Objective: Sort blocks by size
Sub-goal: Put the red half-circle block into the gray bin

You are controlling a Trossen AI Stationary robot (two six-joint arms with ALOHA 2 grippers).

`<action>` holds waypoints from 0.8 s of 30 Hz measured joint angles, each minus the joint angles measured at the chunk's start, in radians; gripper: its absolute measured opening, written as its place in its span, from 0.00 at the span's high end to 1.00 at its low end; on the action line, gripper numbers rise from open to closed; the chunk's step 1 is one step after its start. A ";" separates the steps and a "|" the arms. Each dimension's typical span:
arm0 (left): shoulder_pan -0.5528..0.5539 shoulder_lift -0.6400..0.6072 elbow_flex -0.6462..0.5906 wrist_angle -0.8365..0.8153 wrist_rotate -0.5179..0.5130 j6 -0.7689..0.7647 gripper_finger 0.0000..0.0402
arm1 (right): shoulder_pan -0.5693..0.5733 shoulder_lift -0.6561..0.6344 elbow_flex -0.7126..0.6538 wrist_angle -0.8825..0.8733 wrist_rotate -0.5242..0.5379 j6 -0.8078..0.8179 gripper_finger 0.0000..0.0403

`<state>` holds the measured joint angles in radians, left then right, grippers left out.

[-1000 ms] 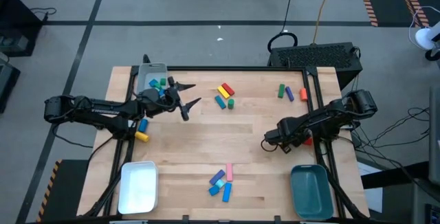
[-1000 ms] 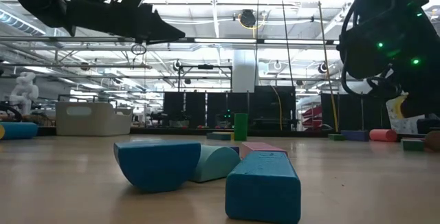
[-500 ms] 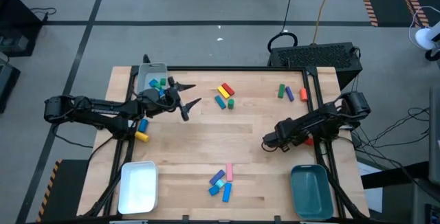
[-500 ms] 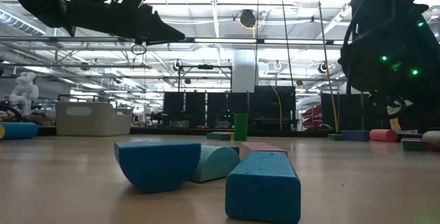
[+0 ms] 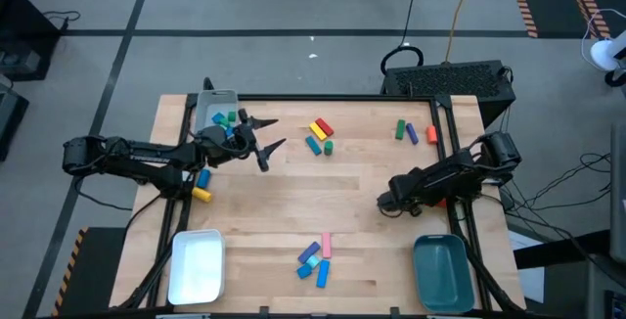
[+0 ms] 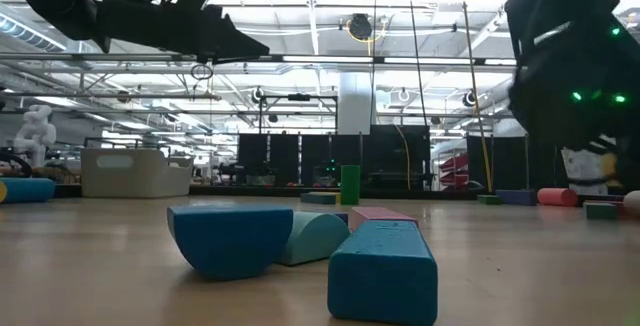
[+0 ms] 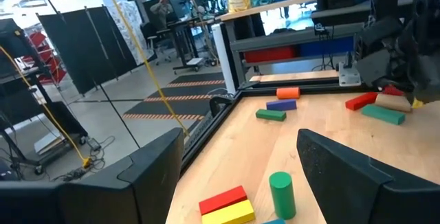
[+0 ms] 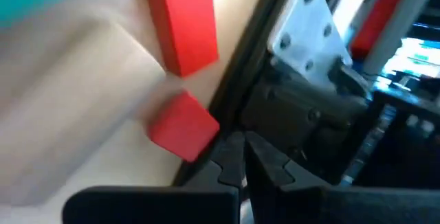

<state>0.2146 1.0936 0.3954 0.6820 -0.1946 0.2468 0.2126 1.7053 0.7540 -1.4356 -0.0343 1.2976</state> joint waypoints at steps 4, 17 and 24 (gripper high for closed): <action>0.000 0.000 0.000 -0.010 0.000 -0.002 0.29 | 0.025 0.052 0.000 0.032 -0.021 -0.008 1.00; 0.000 0.000 0.000 -0.009 -0.001 -0.002 0.29 | 0.058 0.148 0.001 0.151 -0.068 -0.051 1.00; 0.000 0.000 0.000 -0.008 -0.001 -0.001 0.29 | 0.058 0.148 0.099 0.122 0.083 -0.111 1.00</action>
<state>0.2146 1.0936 0.3954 0.6741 -0.1955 0.2457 0.2702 1.8538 0.8527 -1.3132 0.0490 1.1862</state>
